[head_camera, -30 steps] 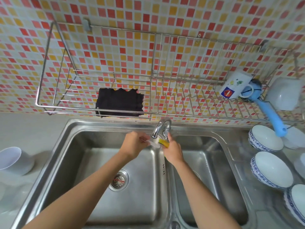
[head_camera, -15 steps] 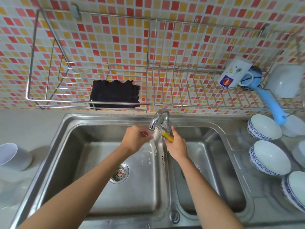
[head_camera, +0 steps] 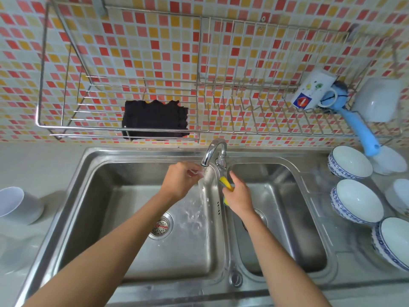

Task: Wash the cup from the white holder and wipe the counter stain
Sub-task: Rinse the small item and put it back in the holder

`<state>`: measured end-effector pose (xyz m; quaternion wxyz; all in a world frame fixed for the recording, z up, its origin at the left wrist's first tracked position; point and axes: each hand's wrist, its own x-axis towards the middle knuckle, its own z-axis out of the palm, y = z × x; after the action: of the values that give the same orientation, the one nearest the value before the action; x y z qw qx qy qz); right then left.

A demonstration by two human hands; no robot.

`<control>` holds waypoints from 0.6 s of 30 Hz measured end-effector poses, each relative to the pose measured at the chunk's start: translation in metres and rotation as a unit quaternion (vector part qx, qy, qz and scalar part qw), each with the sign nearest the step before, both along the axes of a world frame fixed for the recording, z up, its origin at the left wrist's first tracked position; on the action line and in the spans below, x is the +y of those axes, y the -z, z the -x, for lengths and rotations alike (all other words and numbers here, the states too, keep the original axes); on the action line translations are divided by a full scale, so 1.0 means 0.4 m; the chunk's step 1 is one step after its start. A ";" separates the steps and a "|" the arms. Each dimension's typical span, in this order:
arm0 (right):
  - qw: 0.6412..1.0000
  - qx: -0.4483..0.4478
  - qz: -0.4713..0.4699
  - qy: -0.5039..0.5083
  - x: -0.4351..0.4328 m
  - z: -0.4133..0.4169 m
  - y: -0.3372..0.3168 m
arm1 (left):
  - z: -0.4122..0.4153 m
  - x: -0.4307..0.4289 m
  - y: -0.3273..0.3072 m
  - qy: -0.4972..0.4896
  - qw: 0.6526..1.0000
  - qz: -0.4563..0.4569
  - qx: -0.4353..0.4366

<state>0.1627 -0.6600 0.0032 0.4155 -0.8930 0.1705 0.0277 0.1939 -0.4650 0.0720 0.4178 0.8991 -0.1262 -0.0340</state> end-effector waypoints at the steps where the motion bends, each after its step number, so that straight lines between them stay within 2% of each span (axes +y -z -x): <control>1: 1.000 0.006 -0.009 0.006 0.000 0.001 0.000 | 0.000 0.000 -0.001 0.004 1.000 -0.001 0.002; 6: 0.991 0.018 -0.120 0.062 0.018 0.007 -0.004 | 0.007 0.005 0.004 0.007 1.000 0.018 0.008; 10: 0.949 0.069 -0.288 0.105 0.064 0.000 -0.010 | 0.016 0.033 0.000 0.012 1.000 0.015 0.011; 13: 0.915 0.094 -0.380 0.094 0.113 -0.008 -0.035 | 0.021 0.083 0.000 -0.015 1.000 0.012 0.011; 18: 0.907 0.099 -0.407 0.044 0.177 -0.016 -0.054 | 0.029 0.206 0.005 -0.064 0.998 -0.018 0.000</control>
<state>0.1691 -0.5893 0.0249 0.7246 -0.6308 0.2234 0.1644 0.1823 -0.3826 0.0699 0.4029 0.9127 -0.0680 -0.0095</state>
